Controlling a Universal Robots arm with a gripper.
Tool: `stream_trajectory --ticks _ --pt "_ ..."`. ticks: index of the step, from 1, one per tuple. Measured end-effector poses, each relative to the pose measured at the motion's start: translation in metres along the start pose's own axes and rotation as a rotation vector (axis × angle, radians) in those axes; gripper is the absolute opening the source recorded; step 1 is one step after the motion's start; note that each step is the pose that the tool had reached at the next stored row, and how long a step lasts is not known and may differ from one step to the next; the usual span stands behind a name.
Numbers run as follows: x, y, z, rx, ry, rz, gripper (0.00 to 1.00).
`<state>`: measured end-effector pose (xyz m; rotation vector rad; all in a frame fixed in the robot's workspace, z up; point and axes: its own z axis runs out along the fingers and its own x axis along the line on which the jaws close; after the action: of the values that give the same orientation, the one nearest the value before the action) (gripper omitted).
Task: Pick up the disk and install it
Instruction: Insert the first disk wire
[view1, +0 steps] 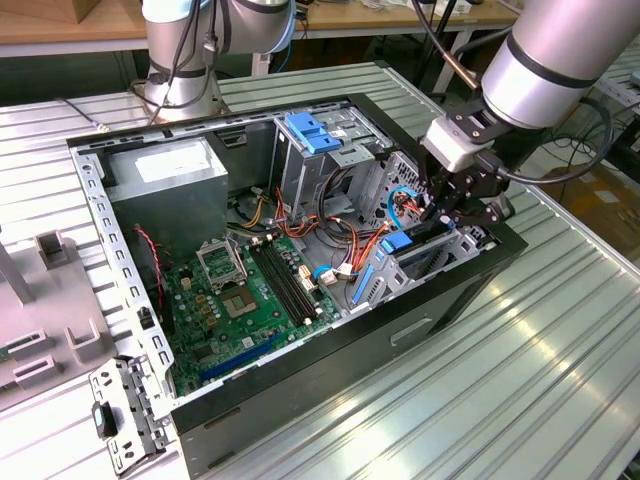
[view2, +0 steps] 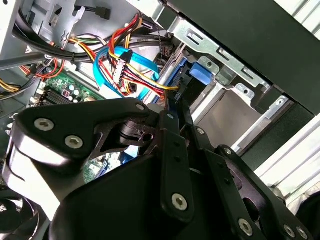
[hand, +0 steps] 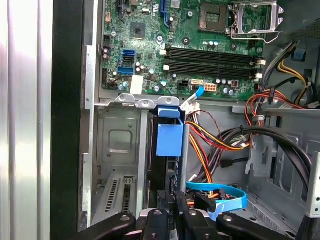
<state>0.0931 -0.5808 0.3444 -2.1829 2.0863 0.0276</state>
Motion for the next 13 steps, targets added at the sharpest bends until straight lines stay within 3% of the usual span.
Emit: stream_trajectory --ticks 10,13 --pt "-0.0021 -0.0002 0.0007 0.0007 0.0004 0.007 0.17" --pt "-0.0027 -0.0001 -0.0002 0.0038 0.003 0.04 0.17"
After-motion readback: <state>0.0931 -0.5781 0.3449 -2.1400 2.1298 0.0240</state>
